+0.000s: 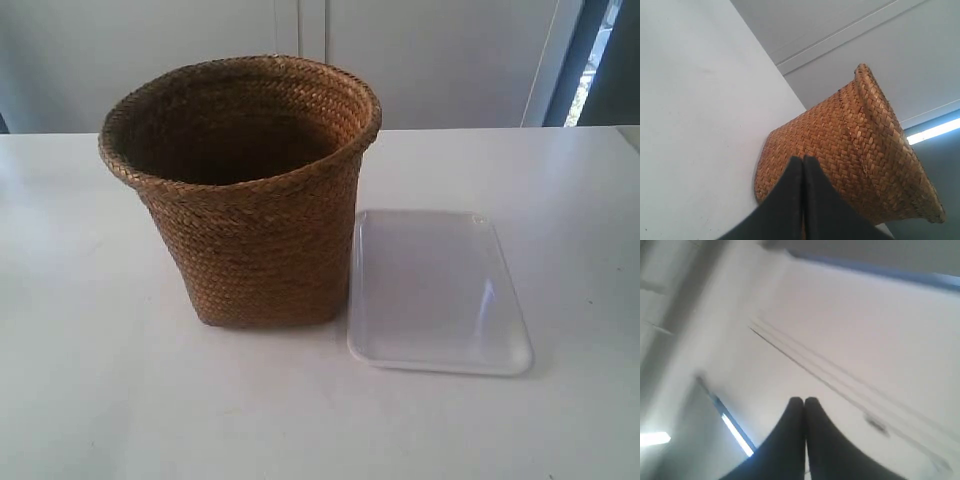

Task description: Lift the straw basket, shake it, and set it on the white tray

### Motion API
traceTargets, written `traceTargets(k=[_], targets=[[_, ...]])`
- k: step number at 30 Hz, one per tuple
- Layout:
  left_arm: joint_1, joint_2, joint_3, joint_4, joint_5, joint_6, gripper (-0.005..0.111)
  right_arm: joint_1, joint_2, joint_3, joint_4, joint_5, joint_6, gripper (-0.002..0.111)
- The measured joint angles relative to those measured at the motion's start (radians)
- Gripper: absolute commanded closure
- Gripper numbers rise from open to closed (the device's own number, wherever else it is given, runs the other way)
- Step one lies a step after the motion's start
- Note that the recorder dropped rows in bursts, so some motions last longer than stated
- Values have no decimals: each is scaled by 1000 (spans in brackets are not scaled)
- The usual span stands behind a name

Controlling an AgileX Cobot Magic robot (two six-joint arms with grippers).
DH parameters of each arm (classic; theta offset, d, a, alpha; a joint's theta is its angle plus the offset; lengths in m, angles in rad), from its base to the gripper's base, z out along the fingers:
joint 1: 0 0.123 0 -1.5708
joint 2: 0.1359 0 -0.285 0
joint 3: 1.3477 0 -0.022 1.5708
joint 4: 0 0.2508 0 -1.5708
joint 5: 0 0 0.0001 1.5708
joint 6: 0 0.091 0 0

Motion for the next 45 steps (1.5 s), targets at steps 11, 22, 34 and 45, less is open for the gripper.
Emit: traceTargets(k=[11,22,34,45], targets=[[0,61,-2,0,-152,95,107,0,130,-33,-50,398,18,108],[2,118,-75,0,-271,286,107,0,207,-77,25,313,-69,108],[2,727,-599,-317,-271,1109,107,2,839,-802,24,561,-586,108],[17,1130,-1097,-285,218,1155,107,2,1254,-1376,-12,1235,-886,108]])
